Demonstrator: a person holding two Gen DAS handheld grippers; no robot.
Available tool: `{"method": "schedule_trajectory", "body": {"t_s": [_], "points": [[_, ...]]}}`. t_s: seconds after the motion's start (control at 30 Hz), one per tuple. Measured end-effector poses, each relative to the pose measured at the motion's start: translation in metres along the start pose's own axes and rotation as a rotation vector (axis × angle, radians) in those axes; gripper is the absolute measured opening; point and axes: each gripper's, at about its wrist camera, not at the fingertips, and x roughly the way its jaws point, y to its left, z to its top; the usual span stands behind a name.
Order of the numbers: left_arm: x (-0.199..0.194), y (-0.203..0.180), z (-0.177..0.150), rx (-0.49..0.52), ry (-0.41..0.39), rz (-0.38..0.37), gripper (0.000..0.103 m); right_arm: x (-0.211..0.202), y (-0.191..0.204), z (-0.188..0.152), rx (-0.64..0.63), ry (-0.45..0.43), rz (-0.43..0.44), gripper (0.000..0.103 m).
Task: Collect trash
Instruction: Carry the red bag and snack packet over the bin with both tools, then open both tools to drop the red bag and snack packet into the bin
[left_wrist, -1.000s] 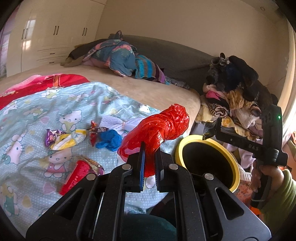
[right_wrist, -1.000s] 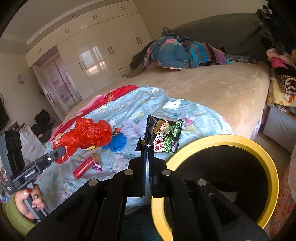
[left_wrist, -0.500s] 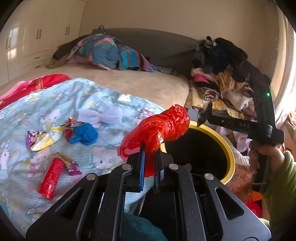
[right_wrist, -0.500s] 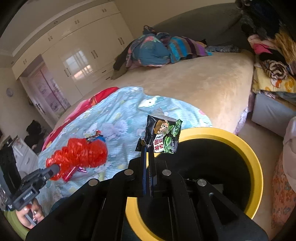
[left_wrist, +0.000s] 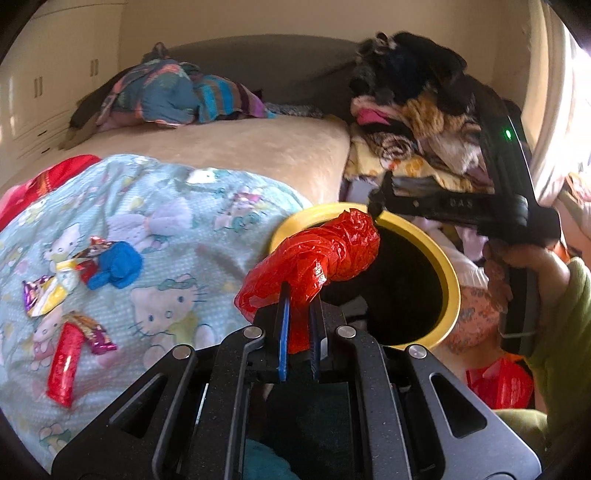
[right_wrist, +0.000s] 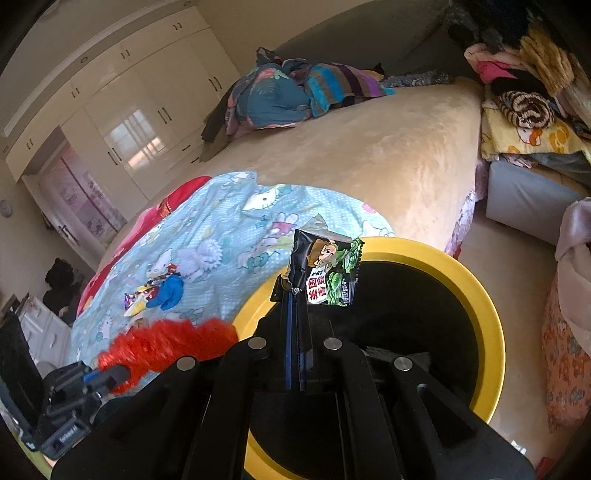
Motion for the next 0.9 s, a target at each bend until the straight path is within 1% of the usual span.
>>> {"method": "schedule_trajectory", "body": {"t_s": [0.27,0.53,0.73,0.8,0.83,0.87,0.9], "points": [[0.025,-0.024,-0.004,0.075,0.071,-0.041,0.005,0.005,-0.018,-0.002,0.044,0.014,-0.028,0.003],[0.049,-0.038,-0.007,0.097,0.141,-0.076,0.005,0.014,-0.033,-0.008,0.074,0.052,-0.039,0.003],[0.061,-0.047,-0.009,0.113,0.161,-0.083,0.005,0.018,-0.041,-0.011,0.091,0.065,-0.042,0.003],[0.061,-0.05,-0.009,0.113,0.152,-0.089,0.012,0.021,-0.043,-0.012,0.094,0.075,-0.044,0.004],[0.06,-0.05,-0.009,0.11,0.139,-0.091,0.03,0.021,-0.043,-0.013,0.096,0.078,-0.052,0.011],[0.057,-0.05,-0.008,0.105,0.119,-0.094,0.056,0.022,-0.044,-0.013,0.098,0.081,-0.06,0.019],[0.054,-0.05,-0.007,0.099,0.098,-0.101,0.065,0.022,-0.044,-0.013,0.098,0.08,-0.066,0.041]]}}
